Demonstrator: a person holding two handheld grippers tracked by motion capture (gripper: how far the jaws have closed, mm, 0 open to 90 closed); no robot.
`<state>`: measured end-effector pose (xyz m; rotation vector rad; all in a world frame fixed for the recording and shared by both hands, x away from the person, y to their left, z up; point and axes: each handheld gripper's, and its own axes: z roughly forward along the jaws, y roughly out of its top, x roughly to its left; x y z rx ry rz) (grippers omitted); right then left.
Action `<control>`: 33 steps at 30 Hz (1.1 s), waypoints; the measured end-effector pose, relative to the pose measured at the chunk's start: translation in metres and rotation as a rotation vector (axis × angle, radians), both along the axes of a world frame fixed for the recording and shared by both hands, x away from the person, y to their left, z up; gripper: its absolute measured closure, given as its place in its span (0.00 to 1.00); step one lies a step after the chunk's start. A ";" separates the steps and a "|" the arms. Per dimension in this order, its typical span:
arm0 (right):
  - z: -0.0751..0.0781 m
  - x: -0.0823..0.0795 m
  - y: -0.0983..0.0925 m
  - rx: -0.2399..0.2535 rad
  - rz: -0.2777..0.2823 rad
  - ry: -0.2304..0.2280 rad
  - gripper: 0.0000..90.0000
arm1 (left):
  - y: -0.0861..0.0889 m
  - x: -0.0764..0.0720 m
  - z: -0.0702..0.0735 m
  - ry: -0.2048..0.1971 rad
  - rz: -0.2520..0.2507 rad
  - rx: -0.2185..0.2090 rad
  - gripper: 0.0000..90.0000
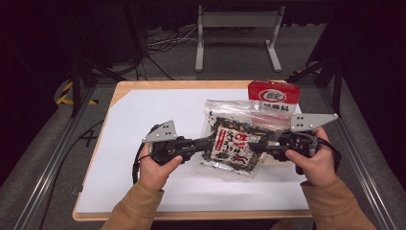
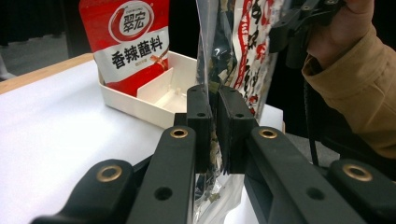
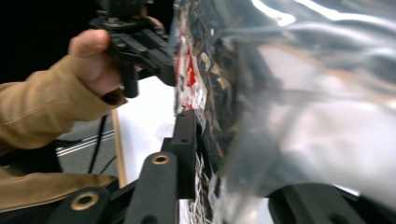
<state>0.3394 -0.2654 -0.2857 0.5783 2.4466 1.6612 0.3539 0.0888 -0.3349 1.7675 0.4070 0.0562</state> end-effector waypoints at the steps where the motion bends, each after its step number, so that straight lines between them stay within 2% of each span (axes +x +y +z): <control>1: 0.001 0.000 0.000 0.005 0.015 0.005 0.82 | 0.001 0.001 0.000 -0.004 0.002 0.001 0.92; 4: 0.004 -0.002 0.000 0.006 0.042 0.006 0.83 | 0.001 0.002 -0.001 0.018 -0.006 -0.010 0.88; 10: 0.007 -0.002 -0.001 -0.023 0.043 -0.019 0.84 | 0.003 0.004 -0.001 0.009 0.014 0.008 0.77; 11: 0.008 -0.002 -0.002 -0.031 0.040 -0.025 0.84 | 0.004 0.004 -0.001 0.010 0.020 0.013 0.71; 13: 0.010 -0.001 -0.005 -0.031 0.036 -0.029 0.84 | 0.007 0.003 0.000 -0.018 0.033 0.058 0.69; 16: 0.015 0.000 -0.009 -0.042 0.026 -0.039 0.84 | 0.012 0.004 0.000 -0.043 0.054 0.097 0.64; 20: 0.024 0.000 -0.016 -0.055 0.008 -0.058 0.84 | 0.020 0.005 0.002 -0.038 0.081 0.123 0.59; 26: 0.036 -0.001 -0.024 -0.075 -0.025 -0.086 0.84 | 0.033 0.007 0.002 -0.027 0.120 0.150 0.56; 28: 0.040 -0.001 -0.027 -0.082 -0.039 -0.097 0.84 | 0.036 0.007 0.001 -0.010 0.130 0.150 0.55; 33: 0.050 0.002 -0.037 -0.092 -0.085 -0.111 0.84 | 0.041 0.009 -0.002 -0.004 0.140 0.164 0.51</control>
